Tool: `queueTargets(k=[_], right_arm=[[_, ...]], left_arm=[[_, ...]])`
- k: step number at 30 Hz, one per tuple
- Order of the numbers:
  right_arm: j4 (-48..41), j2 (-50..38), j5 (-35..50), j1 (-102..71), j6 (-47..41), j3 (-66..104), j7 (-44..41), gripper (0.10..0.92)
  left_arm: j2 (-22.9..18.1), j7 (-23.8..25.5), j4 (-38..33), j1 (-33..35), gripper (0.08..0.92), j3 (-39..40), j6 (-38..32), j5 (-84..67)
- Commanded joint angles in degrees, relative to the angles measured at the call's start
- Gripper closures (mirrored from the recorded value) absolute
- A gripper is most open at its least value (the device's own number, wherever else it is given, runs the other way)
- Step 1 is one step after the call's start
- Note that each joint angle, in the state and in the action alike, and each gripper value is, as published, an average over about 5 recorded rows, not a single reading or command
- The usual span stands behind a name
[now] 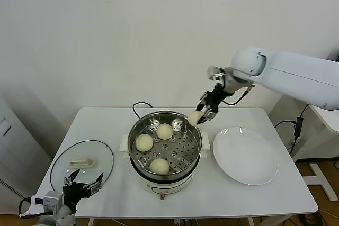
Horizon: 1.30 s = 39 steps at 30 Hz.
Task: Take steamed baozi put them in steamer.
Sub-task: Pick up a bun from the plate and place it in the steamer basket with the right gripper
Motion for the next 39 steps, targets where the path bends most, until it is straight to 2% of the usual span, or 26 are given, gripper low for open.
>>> queueTargets(k=[1, 9, 28, 32, 39], right_arm=[[7.6, 3.3, 6.4, 0.1, -8.2, -2.6, 10.6, 0.533], [9.1, 4.6, 5.7, -3.2, -10.4, -2.7, 15.1, 0.533], [7.7, 5.7, 3.6, -10.4, -11.5, -1.3, 18.8, 0.525], [7.8, 5.7, 3.6, -10.4, -11.7, -1.2, 18.6, 0.466], [8.0, 4.2, 4.0, -8.8, -11.9, 0.7, 17.4, 0.278]], left_arm=[[0.2, 0.0, 0.1, 0.0, 0.177, 0.0, 0.0, 0.0], [-0.3, 0.0, 0.3, 0.1, 0.177, -0.2, -0.1, -0.1], [-0.5, 0.0, 0.6, -0.1, 0.177, -0.2, -0.1, -0.1], [-0.5, 0.0, 0.6, 0.1, 0.177, -0.3, -0.1, -0.1], [-0.7, 0.0, 0.4, 0.3, 0.177, -0.4, -0.2, -0.1]])
